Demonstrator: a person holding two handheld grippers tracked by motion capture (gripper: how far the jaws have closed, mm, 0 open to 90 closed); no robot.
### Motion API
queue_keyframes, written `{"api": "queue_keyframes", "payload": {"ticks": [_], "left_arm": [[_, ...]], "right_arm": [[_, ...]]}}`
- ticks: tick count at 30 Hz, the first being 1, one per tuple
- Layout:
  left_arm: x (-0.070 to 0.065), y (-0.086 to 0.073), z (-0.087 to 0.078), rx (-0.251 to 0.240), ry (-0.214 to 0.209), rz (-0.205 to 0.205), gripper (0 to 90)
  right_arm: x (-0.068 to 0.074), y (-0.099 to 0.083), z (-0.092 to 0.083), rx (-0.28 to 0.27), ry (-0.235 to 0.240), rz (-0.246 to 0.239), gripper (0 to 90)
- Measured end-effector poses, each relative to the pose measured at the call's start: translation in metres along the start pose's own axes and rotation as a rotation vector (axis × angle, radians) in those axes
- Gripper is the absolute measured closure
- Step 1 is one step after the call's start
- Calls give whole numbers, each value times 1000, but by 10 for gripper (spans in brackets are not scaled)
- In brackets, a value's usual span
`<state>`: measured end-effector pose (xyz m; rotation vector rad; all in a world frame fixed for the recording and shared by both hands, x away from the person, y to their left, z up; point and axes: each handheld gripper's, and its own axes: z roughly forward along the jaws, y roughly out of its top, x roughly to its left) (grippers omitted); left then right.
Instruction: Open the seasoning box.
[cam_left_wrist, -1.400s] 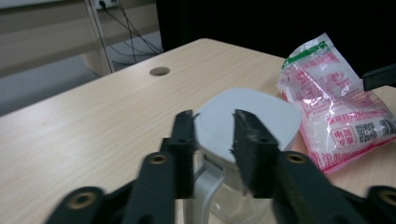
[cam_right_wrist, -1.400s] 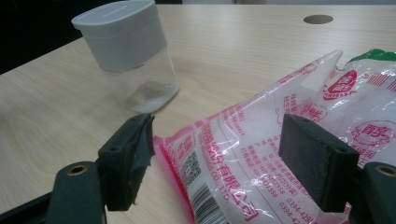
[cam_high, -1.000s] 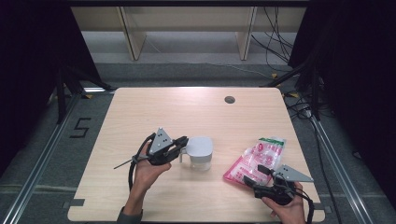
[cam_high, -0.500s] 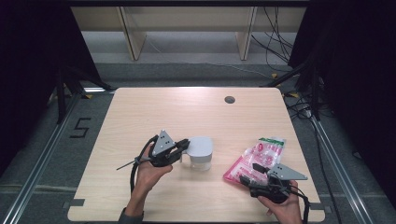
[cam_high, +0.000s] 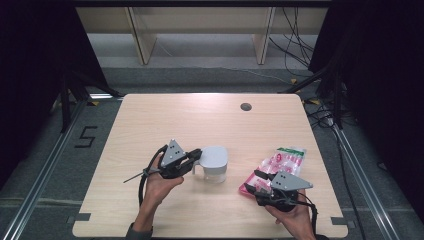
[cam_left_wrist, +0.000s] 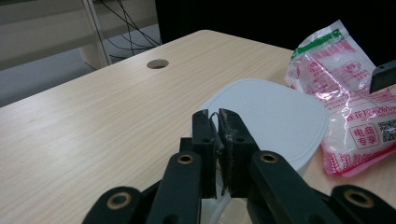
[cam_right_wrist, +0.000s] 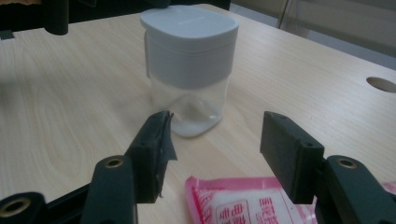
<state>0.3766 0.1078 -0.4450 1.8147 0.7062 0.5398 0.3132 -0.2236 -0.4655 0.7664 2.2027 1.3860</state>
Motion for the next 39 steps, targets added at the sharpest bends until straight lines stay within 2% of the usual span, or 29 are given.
{"api": "queue_keyframes", "payload": {"ticks": [2,3,4,5,6,9,11,12,15,16,18,19,20,21,24,25,26,27,28,29,32,35,36,37,38,39], "left_arm": [[0,0,0,2,2,4,847],[0,0,0,2,1,5,847],[0,0,0,1,-1,3,848],[0,0,0,-1,0,2,848],[0,-1,0,-1,0,3,849],[1,-1,-2,9,0,19,855],[1,-2,-1,-7,-2,-2,855],[1,-2,-1,-14,-5,-2,858],[0,-2,-1,-6,5,10,862],[0,-2,-1,-8,4,7,862],[1,-2,-1,-12,5,6,862],[0,-2,-1,-10,6,8,862],[0,-2,-2,-8,6,9,864],[0,-2,-2,-6,5,8,866],[1,-2,-2,-10,8,12,865],[0,-3,-2,-10,9,13,865],[0,-2,-2,-2,18,24,865],[0,-2,-2,-3,17,23,867],[0,-2,-2,-3,13,20,866],[0,-3,-2,-12,6,11,866],[0,-3,-2,-9,18,19,866],[1,-3,-2,-14,9,14,867],[0,-3,-2,-15,10,14,868],[0,-3,-2,-14,12,14,874],[0,-3,-2,-10,14,20,878],[0,-4,-2,-12,11,16,878]], "right_arm": [[-1,3,3,-6,10,-7,469],[-1,3,5,-27,-1,-12,490],[-5,5,7,-18,2,-29,521],[-5,5,7,-18,2,-29,521],[-5,6,8,-28,-6,-7,534],[-8,9,10,-21,-6,-17,590],[-8,10,13,-24,-12,-2,616],[-11,11,17,-20,1,-12,636],[-12,12,20,-19,-1,-21,666],[-11,12,21,-16,0,-10,686],[-14,14,23,-24,14,-27,746],[-12,15,24,-22,9,2,767],[-13,15,27,-36,9,-14,794],[-13,17,27,-14,16,-15,816],[-13,19,32,-19,20,-26,873],[-14,20,34,-23,23,-42,884],[-13,21,35,-16,24,-32,893],[-14,22,38,-28,33,-54,897],[-12,23,39,-23,18,-39,900],[-13,25,42,-18,27,-58,900],[-13,28,46,-15,22,-50,900],[-11,30,52,-1,38,-44,900],[-12,32,55,-7,44,-77,900],[-10,33,56,-5,38,-63,900],[-10,35,58,-7,48,-78,900],[-9,35,59,-10,51,-71,900]]}}
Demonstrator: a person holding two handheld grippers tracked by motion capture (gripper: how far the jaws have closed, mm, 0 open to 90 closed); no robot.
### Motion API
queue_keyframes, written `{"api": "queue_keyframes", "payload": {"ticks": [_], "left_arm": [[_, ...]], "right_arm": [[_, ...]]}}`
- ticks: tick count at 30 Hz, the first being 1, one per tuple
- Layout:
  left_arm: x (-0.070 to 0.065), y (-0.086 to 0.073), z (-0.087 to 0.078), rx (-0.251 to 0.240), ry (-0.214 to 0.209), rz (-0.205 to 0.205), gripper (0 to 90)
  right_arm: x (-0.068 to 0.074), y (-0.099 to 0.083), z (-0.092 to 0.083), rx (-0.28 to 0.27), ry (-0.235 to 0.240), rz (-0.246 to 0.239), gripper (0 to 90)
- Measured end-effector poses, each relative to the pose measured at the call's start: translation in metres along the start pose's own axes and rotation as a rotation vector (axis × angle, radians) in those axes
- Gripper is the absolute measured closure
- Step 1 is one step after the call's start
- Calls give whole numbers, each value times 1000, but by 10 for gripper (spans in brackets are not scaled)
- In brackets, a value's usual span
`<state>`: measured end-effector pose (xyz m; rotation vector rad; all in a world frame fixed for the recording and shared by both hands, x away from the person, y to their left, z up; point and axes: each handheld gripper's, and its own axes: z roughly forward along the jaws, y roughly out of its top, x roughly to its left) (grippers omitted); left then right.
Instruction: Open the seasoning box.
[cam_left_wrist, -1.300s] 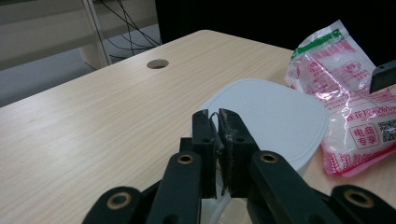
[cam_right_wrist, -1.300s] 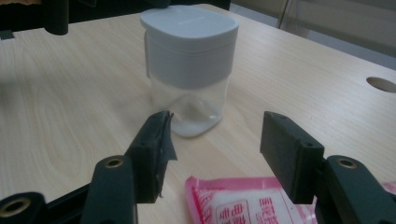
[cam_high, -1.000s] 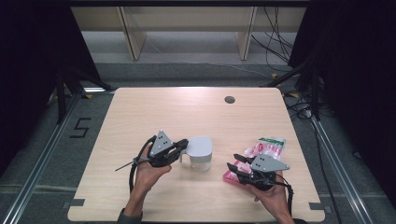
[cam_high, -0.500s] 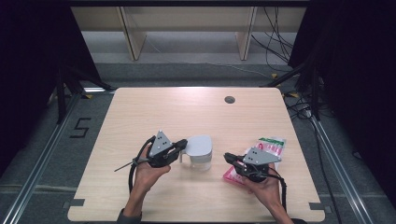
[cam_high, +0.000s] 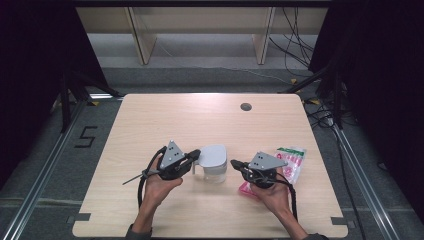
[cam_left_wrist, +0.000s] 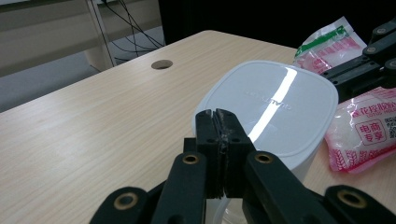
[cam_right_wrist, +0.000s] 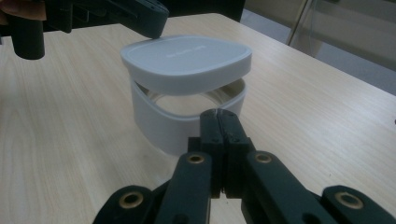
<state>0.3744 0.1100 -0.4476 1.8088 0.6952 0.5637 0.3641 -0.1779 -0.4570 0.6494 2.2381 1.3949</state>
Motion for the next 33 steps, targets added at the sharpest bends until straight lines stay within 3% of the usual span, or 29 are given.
{"api": "queue_keyframes", "payload": {"ticks": [9,18,22,24,26,27,29,33], "left_arm": [[0,0,-1,5,12,10,879],[1,-2,-1,-2,10,5,866],[1,-5,-7,-7,10,-9,761],[-1,-7,-12,-20,39,-5,688],[-1,-10,-19,-52,64,-27,638],[-1,-11,-24,-70,63,-38,620],[-2,-14,-32,-64,57,-24,583],[-10,-22,-42,-57,50,-32,530]], "right_arm": [[3,6,5,21,1,-3,900],[6,13,9,1,0,-11,900],[8,17,9,-1,11,-24,900],[9,19,11,-13,16,-30,900],[9,20,12,-9,20,-30,900],[10,21,12,-12,16,-37,900],[10,22,13,-11,16,-34,900],[13,26,17,-17,31,-49,900]]}}
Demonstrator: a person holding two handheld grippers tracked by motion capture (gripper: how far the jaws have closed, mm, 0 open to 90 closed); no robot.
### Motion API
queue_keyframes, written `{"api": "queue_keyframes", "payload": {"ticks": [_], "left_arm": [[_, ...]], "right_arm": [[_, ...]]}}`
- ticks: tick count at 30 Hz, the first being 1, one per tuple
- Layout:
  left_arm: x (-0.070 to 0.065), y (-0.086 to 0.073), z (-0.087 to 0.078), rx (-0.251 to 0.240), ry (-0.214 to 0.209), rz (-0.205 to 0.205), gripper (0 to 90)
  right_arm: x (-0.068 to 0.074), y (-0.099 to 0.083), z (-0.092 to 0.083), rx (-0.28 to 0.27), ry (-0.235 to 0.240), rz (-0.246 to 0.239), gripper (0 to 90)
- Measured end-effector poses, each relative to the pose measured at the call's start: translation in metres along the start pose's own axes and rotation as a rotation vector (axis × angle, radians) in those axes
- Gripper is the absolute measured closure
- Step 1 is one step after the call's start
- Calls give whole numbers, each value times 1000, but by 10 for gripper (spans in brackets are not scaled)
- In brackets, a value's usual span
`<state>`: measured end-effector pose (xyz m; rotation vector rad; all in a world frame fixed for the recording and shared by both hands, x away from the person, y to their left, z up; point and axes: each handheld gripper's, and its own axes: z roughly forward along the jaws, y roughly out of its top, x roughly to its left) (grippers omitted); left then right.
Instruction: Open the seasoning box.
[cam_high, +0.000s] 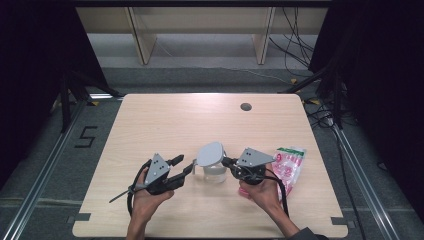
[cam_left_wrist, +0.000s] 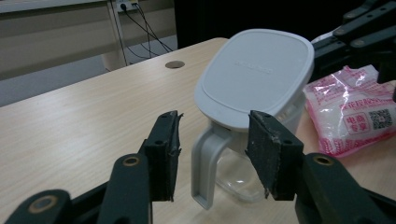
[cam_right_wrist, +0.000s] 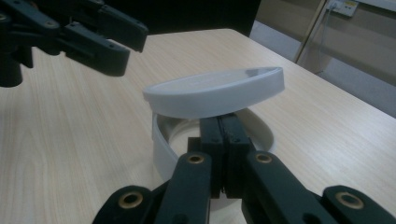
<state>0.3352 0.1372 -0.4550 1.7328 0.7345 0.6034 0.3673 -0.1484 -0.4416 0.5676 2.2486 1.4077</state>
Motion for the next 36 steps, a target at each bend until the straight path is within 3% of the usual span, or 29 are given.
{"api": "queue_keyframes", "payload": {"ticks": [5,8,12,13,15,16,23,24,26,34,36], "left_arm": [[-10,-9,-4,37,-32,7,493],[-12,-15,-4,56,-35,4,473],[-15,-20,-5,53,-40,-23,442],[-14,-20,-5,49,-48,-8,431],[-15,-22,-8,59,-46,0,417],[-16,-23,-9,64,-37,-23,409],[-20,-27,-13,55,-21,-37,380],[-18,-26,-13,55,-16,-13,371],[-20,-26,-14,46,-17,-44,368],[-20,-25,-14,38,-13,-13,358],[-22,-26,-14,34,-8,-45,355]], "right_arm": [[4,8,4,-5,-13,-5,900],[6,16,8,-20,8,-26,900],[7,19,10,-22,6,-28,900],[8,20,11,-18,14,-37,899],[9,22,13,-26,13,-48,899],[10,23,14,-24,18,-46,898],[16,33,22,-41,33,-50,894],[18,36,25,-41,38,-61,894],[19,37,27,-40,49,-75,894],[27,43,33,-42,66,-63,882],[25,43,32,-46,60,-74,872]]}}
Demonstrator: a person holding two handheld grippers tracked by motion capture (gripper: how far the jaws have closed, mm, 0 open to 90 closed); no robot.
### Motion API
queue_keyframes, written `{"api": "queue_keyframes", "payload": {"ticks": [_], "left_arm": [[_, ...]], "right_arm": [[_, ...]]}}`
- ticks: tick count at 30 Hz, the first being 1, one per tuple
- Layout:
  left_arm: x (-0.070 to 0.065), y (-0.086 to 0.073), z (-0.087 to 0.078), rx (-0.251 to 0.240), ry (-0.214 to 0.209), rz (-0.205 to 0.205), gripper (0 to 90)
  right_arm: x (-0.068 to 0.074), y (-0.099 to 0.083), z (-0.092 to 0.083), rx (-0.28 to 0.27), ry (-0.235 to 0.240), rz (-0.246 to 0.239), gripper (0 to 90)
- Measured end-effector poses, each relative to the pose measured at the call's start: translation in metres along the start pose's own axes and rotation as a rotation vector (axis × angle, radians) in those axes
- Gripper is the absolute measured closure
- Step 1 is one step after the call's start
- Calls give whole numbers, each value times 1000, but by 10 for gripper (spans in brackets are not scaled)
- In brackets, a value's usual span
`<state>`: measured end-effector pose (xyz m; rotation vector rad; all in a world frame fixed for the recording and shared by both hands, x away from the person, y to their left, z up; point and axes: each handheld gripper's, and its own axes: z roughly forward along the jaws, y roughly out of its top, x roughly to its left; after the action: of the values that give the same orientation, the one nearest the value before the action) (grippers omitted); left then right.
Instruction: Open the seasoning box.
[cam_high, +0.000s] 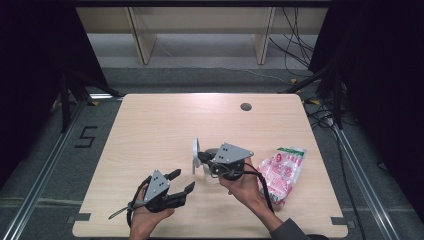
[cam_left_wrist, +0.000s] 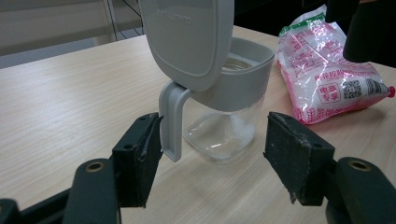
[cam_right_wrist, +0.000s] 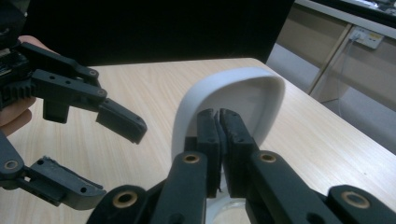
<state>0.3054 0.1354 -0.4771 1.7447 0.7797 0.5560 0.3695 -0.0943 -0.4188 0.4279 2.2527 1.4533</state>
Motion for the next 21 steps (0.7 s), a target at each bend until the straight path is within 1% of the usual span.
{"api": "queue_keyframes", "payload": {"ticks": [1,2,3,4,5,6,7,8,9,10,11,12,13,14,15,16,17,18,19,20,21], "left_arm": [[1,1,-1,8,-1,24,353],[2,1,-1,-5,-6,19,351],[2,2,-2,3,4,22,346],[3,2,-2,4,8,27,342],[3,1,-2,2,8,29,334],[2,0,-1,-3,11,12,328],[1,0,-2,-3,15,4,321],[2,0,-2,-3,14,14,315],[1,0,-2,-4,14,11,310],[-1,-1,-2,-8,20,0,307],[-1,-1,-3,-5,20,8,305],[-2,-1,-3,-9,22,-7,303],[-2,-1,-3,-11,23,-2,300],[-2,-1,-3,-16,24,-26,291],[-2,-1,-4,-13,27,-30,284],[0,0,-5,-8,37,-4,284],[2,1,-5,-13,33,24,284],[1,1,-6,-21,33,18,284],[0,0,-6,-28,34,-12,281],[2,1,-8,-22,39,17,272],[2,1,-8,-35,36,-12,251]], "right_arm": [[-1,-1,-2,0,-5,0,862],[-2,-2,-5,4,-14,15,845],[-5,-4,-8,-4,-28,18,817],[-6,-6,-11,-1,-40,34,805],[-10,-9,-15,-5,-44,30,774],[-11,-11,-19,-1,-54,40,747],[-14,-15,-25,0,-81,56,705],[-16,-17,-29,4,-100,60,683],[-18,-20,-33,11,-115,64,649],[-21,-23,-39,19,-129,71,614],[-25,-27,-45,22,-146,95,570],[-28,-30,-50,19,-166,113,543],[-29,-31,-54,19,-183,123,518],[-31,-34,-58,26,-204,135,489],[-34,-37,-64,30,-224,144,465],[-36,-40,-67,25,-235,147,451],[-37,-43,-72,24,-249,159,438],[-37,-45,-76,34,-254,175,427],[-38,-49,-81,30,-279,175,413],[-37,-52,-84,40,-288,202,402],[-38,-56,-88,40,-311,197,400]]}}
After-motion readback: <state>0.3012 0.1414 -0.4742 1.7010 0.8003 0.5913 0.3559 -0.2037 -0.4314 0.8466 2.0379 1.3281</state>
